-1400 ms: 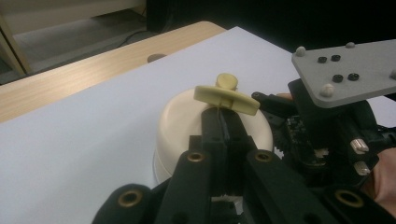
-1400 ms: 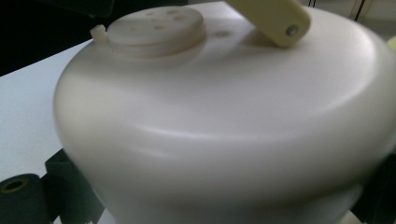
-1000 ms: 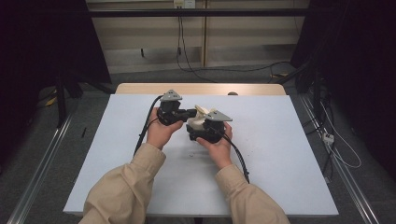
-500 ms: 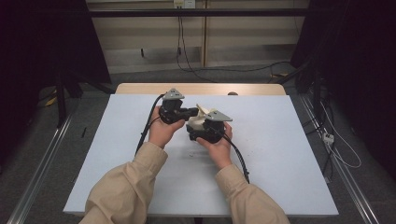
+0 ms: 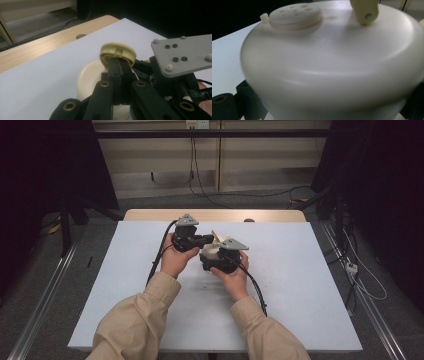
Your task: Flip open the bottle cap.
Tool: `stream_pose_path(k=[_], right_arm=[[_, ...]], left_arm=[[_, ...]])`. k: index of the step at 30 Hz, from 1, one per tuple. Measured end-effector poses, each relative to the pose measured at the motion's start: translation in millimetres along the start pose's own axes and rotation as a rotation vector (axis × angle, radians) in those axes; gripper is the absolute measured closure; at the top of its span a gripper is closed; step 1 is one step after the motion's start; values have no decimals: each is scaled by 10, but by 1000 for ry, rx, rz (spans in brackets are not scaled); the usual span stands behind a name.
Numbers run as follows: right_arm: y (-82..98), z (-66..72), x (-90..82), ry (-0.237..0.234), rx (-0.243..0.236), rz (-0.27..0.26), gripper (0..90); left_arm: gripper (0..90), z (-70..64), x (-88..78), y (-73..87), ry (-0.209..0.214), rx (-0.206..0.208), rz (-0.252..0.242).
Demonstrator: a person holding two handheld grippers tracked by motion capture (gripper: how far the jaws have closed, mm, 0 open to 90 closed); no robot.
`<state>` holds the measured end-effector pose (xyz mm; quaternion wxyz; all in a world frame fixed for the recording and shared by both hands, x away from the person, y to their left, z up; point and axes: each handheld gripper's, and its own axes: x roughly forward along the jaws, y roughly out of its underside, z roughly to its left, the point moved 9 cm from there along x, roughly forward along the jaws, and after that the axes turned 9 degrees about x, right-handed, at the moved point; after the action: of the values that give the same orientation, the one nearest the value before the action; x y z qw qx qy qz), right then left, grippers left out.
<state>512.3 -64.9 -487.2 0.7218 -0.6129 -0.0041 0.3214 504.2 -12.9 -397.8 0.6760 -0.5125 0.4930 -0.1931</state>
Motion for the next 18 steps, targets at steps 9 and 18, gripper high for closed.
stream_pose_path(k=[9,18], right_arm=[[0,0,0,0,1,0,54],[0,0,1,0,0,0,53]], left_arm=[[900,-3,21,-13,1,5,8],[900,-3,49,-24,0,6,6]])
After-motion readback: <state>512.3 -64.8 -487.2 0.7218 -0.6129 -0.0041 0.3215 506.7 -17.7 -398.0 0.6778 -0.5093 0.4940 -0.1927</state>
